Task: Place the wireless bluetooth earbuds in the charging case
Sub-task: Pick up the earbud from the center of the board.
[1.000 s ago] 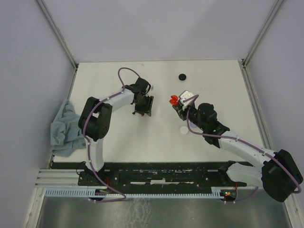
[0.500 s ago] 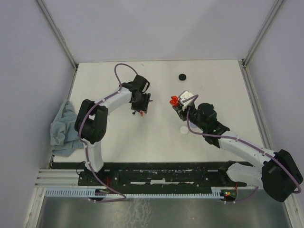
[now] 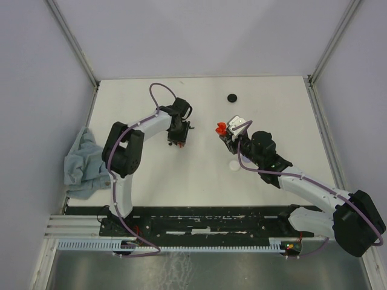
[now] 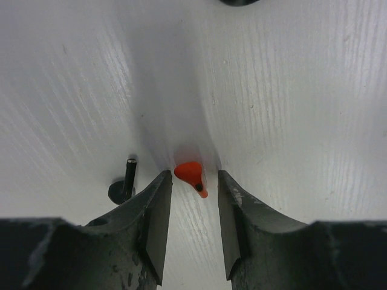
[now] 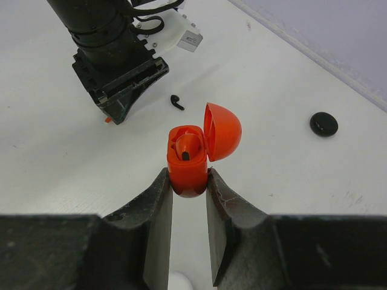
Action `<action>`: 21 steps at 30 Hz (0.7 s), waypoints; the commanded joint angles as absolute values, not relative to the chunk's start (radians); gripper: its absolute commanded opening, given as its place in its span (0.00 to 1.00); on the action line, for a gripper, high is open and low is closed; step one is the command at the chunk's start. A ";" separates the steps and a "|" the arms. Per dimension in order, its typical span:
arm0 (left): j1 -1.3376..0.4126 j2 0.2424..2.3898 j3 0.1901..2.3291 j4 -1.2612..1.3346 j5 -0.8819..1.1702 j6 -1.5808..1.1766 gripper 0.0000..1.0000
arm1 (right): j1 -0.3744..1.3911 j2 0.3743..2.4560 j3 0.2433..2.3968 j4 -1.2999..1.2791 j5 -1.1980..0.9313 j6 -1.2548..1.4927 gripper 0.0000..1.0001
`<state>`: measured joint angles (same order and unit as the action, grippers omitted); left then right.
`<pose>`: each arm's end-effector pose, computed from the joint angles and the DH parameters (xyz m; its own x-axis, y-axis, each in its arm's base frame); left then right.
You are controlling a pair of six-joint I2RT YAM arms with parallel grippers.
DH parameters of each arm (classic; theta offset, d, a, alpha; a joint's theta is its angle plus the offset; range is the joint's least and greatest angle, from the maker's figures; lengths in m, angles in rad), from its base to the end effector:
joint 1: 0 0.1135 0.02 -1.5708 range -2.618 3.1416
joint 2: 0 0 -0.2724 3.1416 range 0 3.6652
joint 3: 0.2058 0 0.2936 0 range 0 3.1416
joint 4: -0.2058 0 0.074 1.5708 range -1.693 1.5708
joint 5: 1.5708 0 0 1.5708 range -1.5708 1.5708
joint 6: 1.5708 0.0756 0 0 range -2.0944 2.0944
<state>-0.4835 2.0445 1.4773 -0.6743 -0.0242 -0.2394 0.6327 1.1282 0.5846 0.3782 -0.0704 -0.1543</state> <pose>0.4146 -0.2156 0.1106 -0.9225 0.2166 -0.3196 0.2461 0.9677 -0.0544 0.2611 0.1981 0.2377 -0.0319 -0.2135 -0.9764 -0.6585 0.7394 -0.1401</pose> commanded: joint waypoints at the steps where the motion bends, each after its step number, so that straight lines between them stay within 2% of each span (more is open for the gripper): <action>1: -0.478 2.074 1.530 -0.652 -0.045 -0.276 0.42 | 0.630 1.124 0.627 0.410 -0.079 -0.151 0.04; 6: -0.479 2.089 1.529 -0.653 -0.042 -0.278 0.39 | 0.629 1.125 0.629 0.411 -0.080 -0.153 0.04; 14: -0.478 2.074 1.503 -0.655 -0.035 -0.275 0.28 | 0.629 1.131 0.630 0.418 -0.093 -0.151 0.04; 21: -0.478 1.963 1.484 -0.632 -0.030 -0.278 0.23 | 0.630 1.132 0.636 0.436 -0.140 -0.141 0.04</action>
<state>-0.4789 2.0590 1.4979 -0.6682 -0.0265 -0.2459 0.6327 1.1328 0.5850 0.3794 -0.1024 -0.1543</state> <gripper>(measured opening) 0.270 0.321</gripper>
